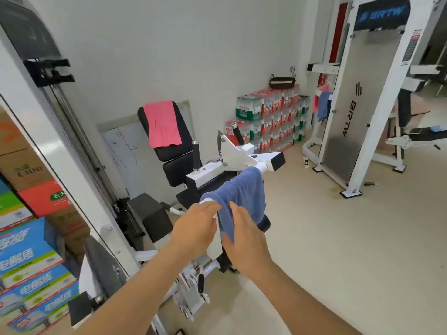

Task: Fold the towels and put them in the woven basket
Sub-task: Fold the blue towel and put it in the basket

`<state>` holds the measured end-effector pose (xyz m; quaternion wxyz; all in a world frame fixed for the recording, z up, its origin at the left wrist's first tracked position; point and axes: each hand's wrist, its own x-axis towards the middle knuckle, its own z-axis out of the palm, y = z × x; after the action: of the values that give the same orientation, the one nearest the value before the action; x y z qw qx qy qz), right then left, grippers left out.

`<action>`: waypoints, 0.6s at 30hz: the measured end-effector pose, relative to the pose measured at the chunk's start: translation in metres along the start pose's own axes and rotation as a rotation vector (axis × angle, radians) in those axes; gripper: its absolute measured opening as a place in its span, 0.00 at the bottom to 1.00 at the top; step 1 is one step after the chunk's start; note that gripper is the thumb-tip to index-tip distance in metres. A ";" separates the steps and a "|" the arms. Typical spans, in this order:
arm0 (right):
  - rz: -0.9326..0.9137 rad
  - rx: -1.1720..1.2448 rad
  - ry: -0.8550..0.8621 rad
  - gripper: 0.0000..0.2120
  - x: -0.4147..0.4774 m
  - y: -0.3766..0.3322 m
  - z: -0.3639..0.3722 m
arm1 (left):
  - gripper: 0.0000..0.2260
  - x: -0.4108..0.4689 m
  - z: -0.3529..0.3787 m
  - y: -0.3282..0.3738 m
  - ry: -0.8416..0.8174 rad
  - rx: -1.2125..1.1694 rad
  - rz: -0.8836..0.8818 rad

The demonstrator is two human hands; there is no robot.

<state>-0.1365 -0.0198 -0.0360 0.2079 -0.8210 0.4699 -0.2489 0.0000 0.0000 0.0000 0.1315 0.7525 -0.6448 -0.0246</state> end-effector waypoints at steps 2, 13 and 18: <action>0.023 0.008 0.031 0.33 0.033 0.009 0.014 | 0.16 0.041 0.011 -0.013 0.125 -0.072 0.077; 0.053 0.147 -0.123 0.07 0.175 0.046 0.000 | 0.03 0.171 0.012 -0.038 -0.136 -0.407 0.077; 0.111 0.468 -0.080 0.08 0.261 0.098 -0.101 | 0.05 0.259 -0.032 0.026 -0.278 -0.728 0.150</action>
<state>-0.1490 -0.3054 0.0433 0.4243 -0.7327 0.4352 -0.3063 0.0252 -0.2513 0.0712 0.3026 0.5971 -0.6586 -0.3438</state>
